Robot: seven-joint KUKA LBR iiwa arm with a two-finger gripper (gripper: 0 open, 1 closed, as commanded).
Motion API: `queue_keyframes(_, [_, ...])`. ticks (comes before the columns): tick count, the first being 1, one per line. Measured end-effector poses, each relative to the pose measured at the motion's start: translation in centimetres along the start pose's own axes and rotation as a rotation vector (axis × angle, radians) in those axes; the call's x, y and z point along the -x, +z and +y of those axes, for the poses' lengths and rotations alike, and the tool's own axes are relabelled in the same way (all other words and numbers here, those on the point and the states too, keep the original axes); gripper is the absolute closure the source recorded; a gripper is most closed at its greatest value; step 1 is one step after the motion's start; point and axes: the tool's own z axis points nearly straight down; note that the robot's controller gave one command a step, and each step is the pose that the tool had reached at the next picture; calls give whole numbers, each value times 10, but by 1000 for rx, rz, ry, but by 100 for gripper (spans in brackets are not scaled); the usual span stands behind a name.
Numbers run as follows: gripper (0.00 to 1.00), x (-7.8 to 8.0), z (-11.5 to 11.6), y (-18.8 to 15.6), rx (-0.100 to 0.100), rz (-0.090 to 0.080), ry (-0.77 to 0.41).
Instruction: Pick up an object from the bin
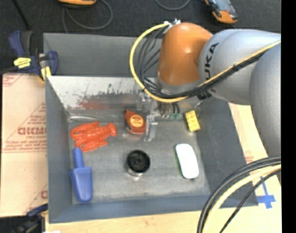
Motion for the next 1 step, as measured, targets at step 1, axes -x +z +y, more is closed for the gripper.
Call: queue_keyframes(1, [0,1,0,-5,0,-8,1])
